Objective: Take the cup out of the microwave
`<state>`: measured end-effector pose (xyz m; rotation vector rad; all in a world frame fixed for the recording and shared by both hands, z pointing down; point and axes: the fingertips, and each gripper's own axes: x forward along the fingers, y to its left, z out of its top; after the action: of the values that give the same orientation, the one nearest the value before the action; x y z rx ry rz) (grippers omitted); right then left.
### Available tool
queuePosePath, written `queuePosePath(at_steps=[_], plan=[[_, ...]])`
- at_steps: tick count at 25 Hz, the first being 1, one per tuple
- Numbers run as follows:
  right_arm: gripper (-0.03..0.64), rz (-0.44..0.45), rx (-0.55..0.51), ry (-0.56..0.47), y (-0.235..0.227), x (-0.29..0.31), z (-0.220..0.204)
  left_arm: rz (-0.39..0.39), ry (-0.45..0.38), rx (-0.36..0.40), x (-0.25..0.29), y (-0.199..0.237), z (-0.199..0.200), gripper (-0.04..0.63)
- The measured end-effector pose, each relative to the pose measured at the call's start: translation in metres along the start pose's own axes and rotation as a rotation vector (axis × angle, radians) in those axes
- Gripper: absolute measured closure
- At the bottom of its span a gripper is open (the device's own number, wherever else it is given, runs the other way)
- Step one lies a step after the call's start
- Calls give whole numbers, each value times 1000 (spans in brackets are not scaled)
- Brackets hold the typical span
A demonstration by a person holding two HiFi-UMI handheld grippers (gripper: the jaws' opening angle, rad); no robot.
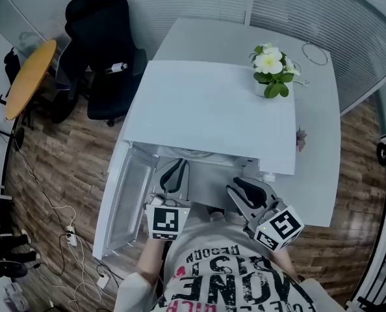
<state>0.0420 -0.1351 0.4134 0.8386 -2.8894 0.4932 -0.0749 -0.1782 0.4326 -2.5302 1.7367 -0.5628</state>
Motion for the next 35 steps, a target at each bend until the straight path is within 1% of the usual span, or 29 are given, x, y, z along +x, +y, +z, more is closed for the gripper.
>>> queuePosePath(at_steps=[3,8,12,17,24,29,33,35], plan=[[508,-19,5,-16,-9,2,6,-28,45,14,11,-3,-8,555],[509,-48,16,-32,-19,2,11,-82,87,72,26,-7,-13,534],[518,-50,22,-30,-20,4,10,-111,134,142,37,-8,-24,523],[520,-33,35,-19,-19,7,6,-164,188,259,49,-14,-32,497],[520,-23,44,-11,-18,10,5,-233,251,357,57,-20,-44,469],[520,-33,54,-15,-19,10,4,-261,297,427,63,-21,-56,465],[520,-44,61,-21,-19,8,4,-283,328,460,65,-21,-64,465],[520,-48,65,-24,-19,8,4,-301,346,488,66,-22,-69,465]])
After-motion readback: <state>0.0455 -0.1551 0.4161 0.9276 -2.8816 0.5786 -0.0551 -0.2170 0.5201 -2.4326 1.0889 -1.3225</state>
